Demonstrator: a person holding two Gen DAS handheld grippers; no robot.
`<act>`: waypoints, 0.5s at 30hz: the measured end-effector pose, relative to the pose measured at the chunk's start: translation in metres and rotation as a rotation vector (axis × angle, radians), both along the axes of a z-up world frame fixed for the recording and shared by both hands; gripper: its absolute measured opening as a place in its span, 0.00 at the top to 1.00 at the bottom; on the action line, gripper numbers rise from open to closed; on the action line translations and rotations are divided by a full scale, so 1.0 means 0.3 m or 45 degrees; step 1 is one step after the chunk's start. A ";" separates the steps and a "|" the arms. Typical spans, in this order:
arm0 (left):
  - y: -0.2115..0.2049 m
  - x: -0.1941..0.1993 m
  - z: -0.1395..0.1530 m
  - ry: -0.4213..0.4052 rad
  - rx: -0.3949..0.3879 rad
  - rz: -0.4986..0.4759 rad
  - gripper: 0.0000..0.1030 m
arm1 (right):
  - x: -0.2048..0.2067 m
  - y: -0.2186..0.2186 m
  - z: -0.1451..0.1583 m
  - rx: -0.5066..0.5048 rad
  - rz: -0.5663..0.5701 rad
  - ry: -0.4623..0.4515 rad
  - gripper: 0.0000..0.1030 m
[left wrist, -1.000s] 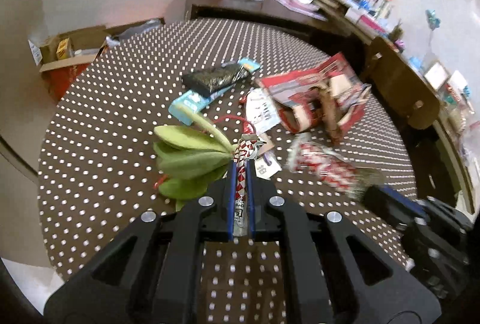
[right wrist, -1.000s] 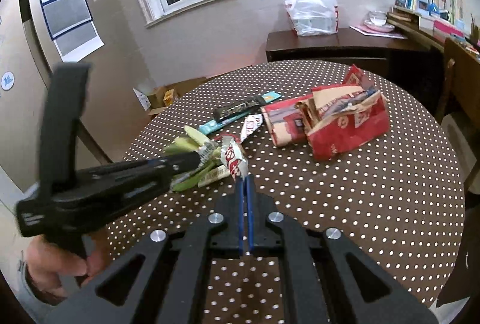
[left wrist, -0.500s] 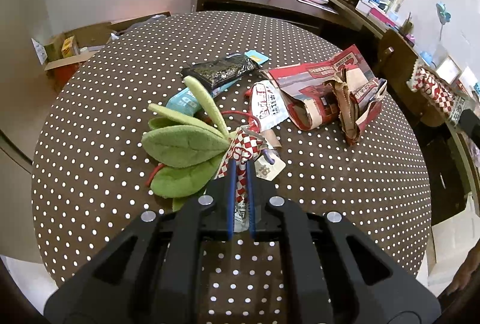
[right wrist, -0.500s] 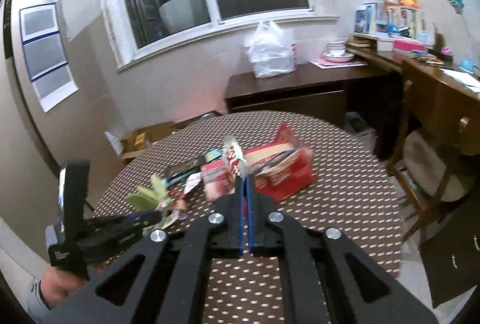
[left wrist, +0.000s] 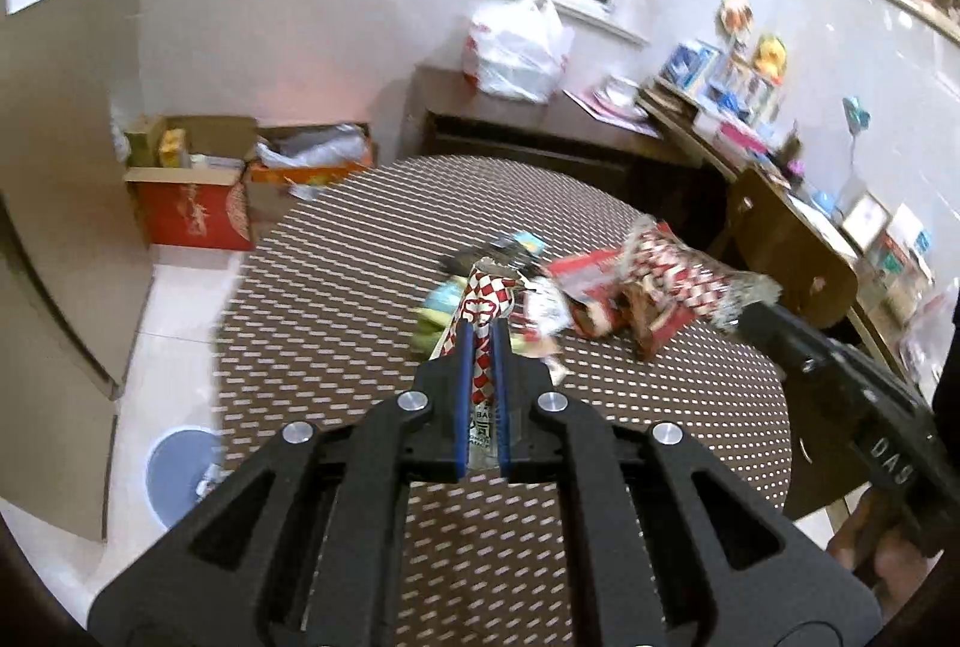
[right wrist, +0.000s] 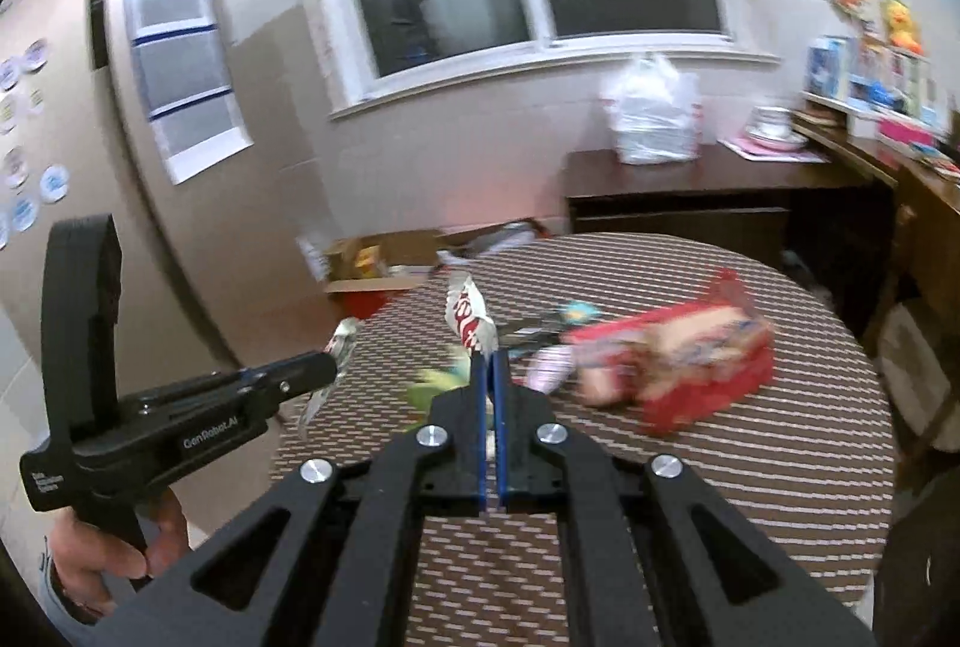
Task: Collect trash
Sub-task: 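Carry the checkered wrapper and white-red packet with both tools over the blue bin, then open the right tool to drop the packet while the left tool releases the wrapper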
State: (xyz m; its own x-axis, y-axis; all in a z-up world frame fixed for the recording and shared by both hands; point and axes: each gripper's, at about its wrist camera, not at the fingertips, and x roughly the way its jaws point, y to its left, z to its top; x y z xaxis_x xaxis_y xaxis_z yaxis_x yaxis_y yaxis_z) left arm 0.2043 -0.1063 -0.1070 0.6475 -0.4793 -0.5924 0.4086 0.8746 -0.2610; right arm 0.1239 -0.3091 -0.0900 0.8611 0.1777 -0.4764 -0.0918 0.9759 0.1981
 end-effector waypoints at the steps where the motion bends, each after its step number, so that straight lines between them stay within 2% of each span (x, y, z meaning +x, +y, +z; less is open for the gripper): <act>1: 0.052 -0.009 0.008 -0.011 -0.002 0.032 0.94 | 0.009 0.040 0.003 0.000 0.034 0.001 0.97; 6: 0.280 -0.030 -0.005 -0.013 0.004 0.178 0.94 | 0.057 0.292 -0.001 0.009 0.234 0.015 0.97; 15: 0.774 -0.010 -0.145 0.105 -0.017 0.536 0.94 | 0.179 0.761 -0.119 0.004 0.527 0.120 0.97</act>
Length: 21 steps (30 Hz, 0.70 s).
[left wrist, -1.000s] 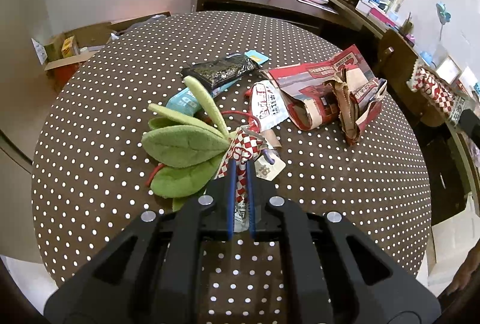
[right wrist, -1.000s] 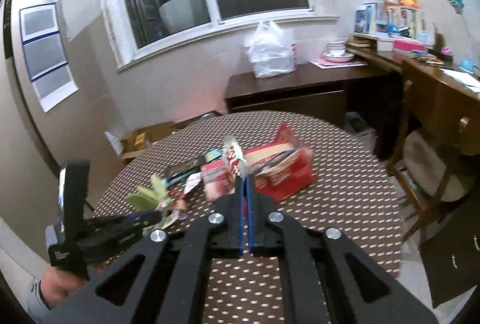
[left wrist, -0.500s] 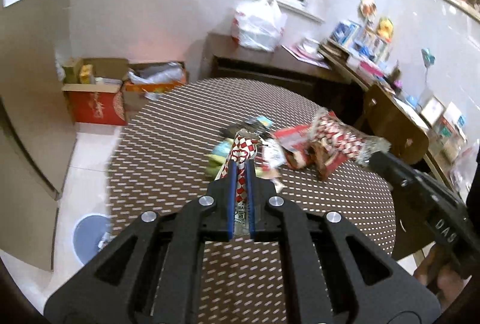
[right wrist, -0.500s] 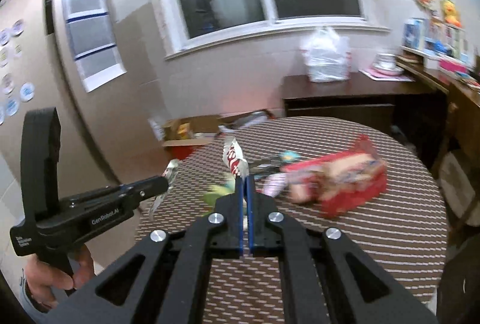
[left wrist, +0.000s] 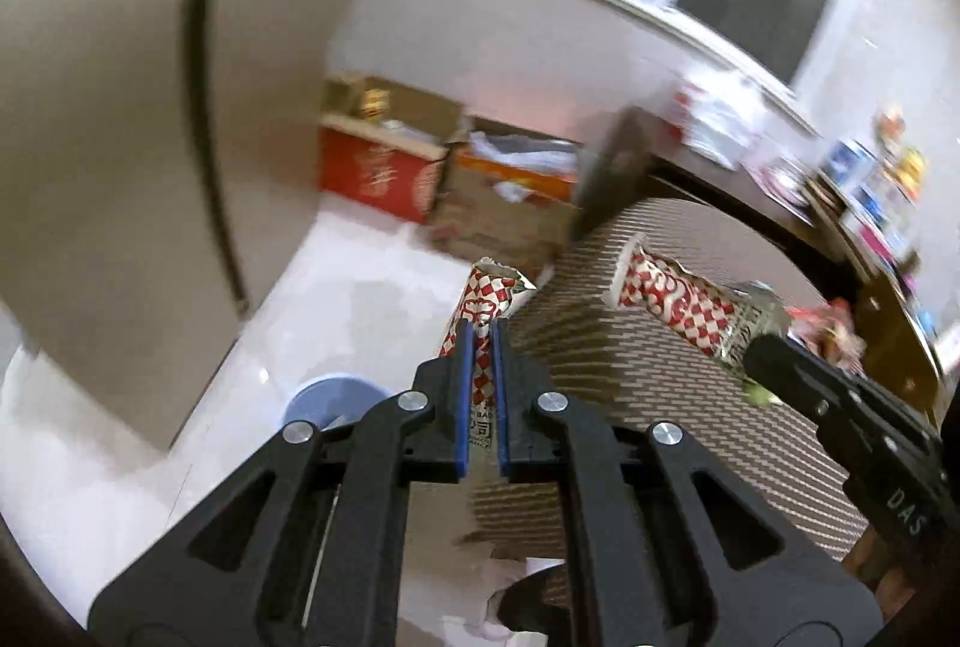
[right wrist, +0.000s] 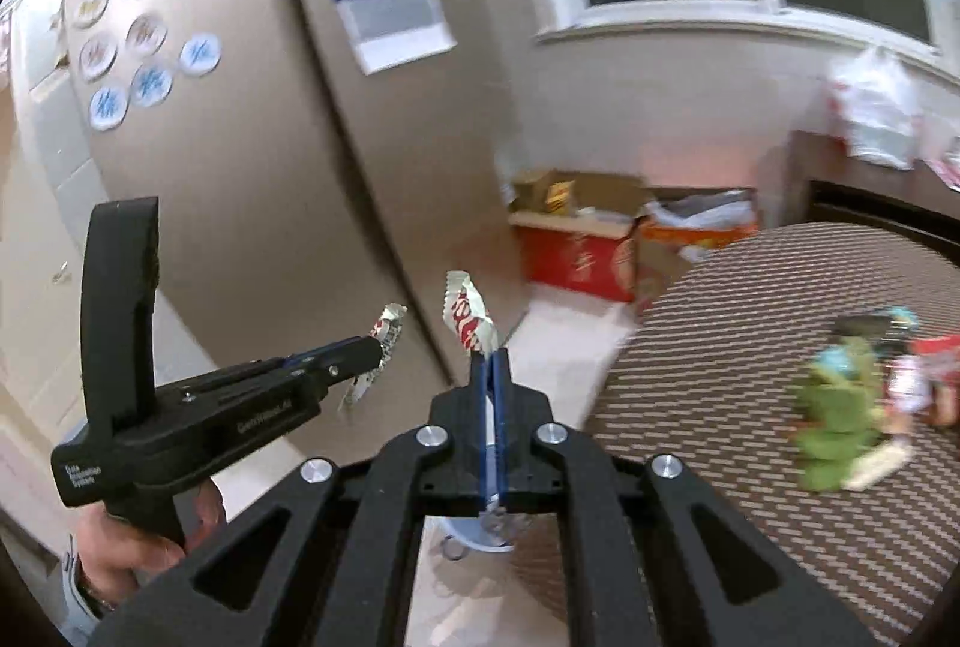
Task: Collect trash
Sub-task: 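Open the right tool to drop the packet while the left tool releases the wrapper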
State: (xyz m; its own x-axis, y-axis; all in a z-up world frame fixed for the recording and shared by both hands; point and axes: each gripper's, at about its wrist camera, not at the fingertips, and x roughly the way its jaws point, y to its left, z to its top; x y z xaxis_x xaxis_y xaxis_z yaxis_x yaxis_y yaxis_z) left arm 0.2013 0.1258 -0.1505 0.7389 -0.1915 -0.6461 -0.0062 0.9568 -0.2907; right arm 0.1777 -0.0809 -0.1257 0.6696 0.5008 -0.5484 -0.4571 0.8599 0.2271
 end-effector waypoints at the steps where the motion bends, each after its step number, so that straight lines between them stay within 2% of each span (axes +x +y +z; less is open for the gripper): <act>1: 0.053 0.009 -0.024 0.020 -0.002 0.039 0.94 | 0.019 0.040 -0.017 -0.005 0.018 0.011 0.97; 6: 0.198 0.057 -0.120 0.098 -0.003 0.138 0.94 | 0.103 0.211 -0.103 -0.025 0.086 0.063 0.97; 11: 0.265 0.120 -0.213 0.165 0.001 0.172 0.94 | 0.207 0.321 -0.208 -0.035 0.086 0.053 0.95; 12: 0.270 0.135 -0.234 0.183 0.003 0.180 0.94 | 0.228 0.336 -0.239 -0.062 0.078 0.053 0.91; 14: 0.277 0.154 -0.257 0.205 -0.002 0.186 0.94 | 0.273 0.361 -0.301 -0.093 0.085 0.108 0.59; 17: 0.267 0.165 -0.278 0.215 0.000 0.173 0.94 | 0.287 0.356 -0.348 -0.114 0.055 0.146 0.59; 21: 0.254 0.182 -0.301 0.230 0.015 0.161 0.93 | 0.279 0.319 -0.360 -0.117 0.016 0.160 0.59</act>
State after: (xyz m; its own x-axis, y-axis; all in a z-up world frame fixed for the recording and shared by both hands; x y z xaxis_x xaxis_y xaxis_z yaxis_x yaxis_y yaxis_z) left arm 0.2558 0.2019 -0.2407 0.6287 -0.0964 -0.7717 -0.1774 0.9483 -0.2630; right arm 0.2615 0.0146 -0.2337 0.5871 0.4522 -0.6714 -0.4407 0.8743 0.2035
